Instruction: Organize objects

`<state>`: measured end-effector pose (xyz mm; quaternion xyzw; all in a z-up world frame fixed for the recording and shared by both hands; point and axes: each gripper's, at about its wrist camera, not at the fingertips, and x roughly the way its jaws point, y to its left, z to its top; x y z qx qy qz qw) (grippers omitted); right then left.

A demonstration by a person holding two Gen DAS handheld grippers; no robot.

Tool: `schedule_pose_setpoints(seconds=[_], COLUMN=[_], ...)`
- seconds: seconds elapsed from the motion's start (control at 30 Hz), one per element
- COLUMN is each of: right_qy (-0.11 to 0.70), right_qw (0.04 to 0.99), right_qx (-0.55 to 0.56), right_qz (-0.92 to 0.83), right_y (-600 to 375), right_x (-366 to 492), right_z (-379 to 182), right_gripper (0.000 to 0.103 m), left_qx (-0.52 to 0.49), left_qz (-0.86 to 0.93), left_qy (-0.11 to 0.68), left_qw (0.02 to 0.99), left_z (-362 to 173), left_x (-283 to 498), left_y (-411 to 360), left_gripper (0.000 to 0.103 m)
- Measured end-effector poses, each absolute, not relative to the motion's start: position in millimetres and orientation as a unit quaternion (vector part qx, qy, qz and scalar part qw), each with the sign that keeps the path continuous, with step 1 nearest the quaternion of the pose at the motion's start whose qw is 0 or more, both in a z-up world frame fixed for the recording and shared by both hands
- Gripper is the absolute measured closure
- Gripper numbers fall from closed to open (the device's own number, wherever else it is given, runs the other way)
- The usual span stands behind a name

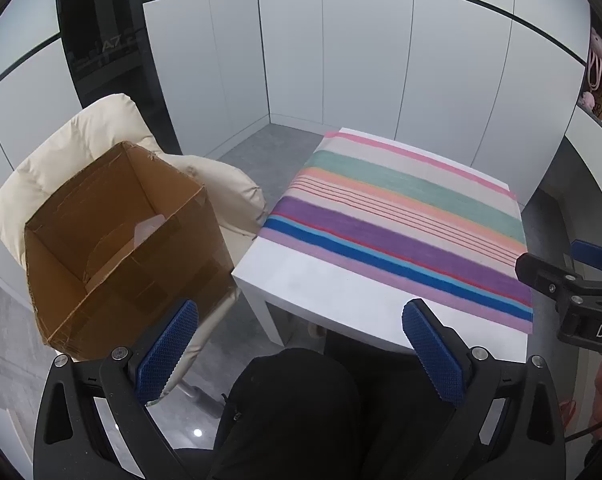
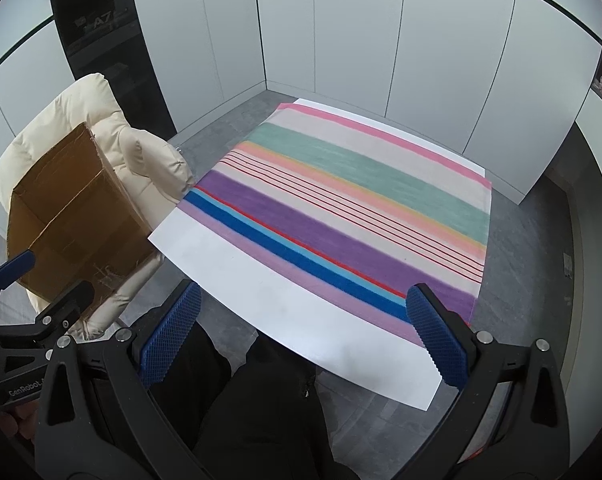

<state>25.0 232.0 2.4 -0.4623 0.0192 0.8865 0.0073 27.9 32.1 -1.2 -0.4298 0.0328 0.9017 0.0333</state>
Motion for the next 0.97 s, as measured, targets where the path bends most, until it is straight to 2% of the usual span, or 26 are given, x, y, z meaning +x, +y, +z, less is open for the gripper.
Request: schedule_pose_setpoints(seconds=[0.97], right_qy=[0.015], right_qw=[0.004], right_qx=[-0.461], right_qz=[0.887], right_y=[230.2], right_x=[23.3], right_z=[1.6], right_gripper=[0.0], left_qx=[-0.427], left_qz=[0.903], left_qy=[0.029], left_qw=[0.042], left_z=[-0.4], left_x=[29.6], left_y=[30.9], left_gripper=[0.0])
